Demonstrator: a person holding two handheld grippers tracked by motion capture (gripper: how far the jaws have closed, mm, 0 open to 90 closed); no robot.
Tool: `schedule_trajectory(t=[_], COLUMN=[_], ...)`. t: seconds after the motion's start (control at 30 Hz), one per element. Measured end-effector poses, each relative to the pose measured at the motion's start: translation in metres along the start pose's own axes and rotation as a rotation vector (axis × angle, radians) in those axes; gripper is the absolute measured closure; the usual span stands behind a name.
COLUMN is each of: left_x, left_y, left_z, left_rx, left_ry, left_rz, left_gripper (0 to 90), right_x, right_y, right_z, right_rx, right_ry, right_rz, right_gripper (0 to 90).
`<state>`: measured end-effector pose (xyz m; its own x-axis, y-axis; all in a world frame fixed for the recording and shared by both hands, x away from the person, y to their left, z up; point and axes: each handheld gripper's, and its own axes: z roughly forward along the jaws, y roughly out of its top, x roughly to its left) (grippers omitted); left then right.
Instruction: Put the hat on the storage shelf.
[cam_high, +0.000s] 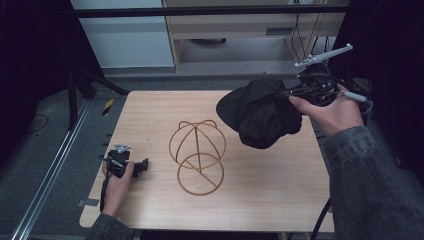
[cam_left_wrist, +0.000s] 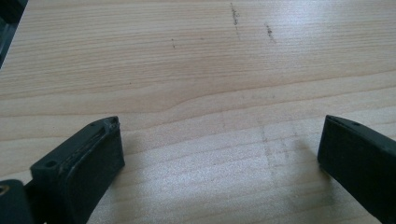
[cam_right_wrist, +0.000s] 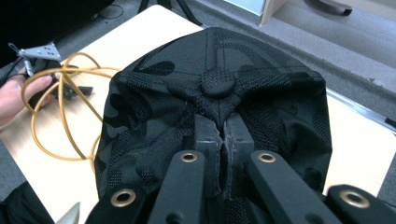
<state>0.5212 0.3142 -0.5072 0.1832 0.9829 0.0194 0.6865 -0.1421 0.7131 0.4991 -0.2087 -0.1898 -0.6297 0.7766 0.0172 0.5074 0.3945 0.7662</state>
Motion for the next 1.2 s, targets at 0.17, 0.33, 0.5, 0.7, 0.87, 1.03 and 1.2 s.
schedule_trajectory(t=[0.17,0.33,0.5,0.7,0.87,1.03,1.2], left_x=[0.000,0.000,0.000,0.000,0.000,0.000,0.000], left_y=[0.000,0.000,0.000,0.000,0.000,0.000,0.000], left_z=[0.000,0.000,0.000,0.000,0.000,0.000,0.000], left_rx=[0.000,0.000,0.000,0.000,0.000,0.000,0.000], left_ry=[0.000,0.000,0.000,0.000,0.000,0.000,0.000], left_rz=[0.000,0.000,0.000,0.000,0.000,-0.001,0.000], left_gripper=[0.0,0.0,0.0,0.0,0.0,0.0,0.0], right_x=[0.007,0.013,0.020,0.031,0.039,0.047,0.058], right_y=[0.012,0.021,0.030,0.042,0.047,0.051,0.061], right_z=[0.003,0.003,0.006,0.011,0.013,0.016,0.020], right_rx=[-0.007,-0.020,-0.037,-0.056,-0.075,-0.077,-0.096], right_ry=[0.005,0.014,0.027,0.060,0.092,0.106,0.137], right_rz=[-0.010,-0.020,-0.033,-0.045,-0.047,-0.059,-0.068], right_gripper=[87.1,87.0,87.1,87.1,87.1,87.1,87.1])
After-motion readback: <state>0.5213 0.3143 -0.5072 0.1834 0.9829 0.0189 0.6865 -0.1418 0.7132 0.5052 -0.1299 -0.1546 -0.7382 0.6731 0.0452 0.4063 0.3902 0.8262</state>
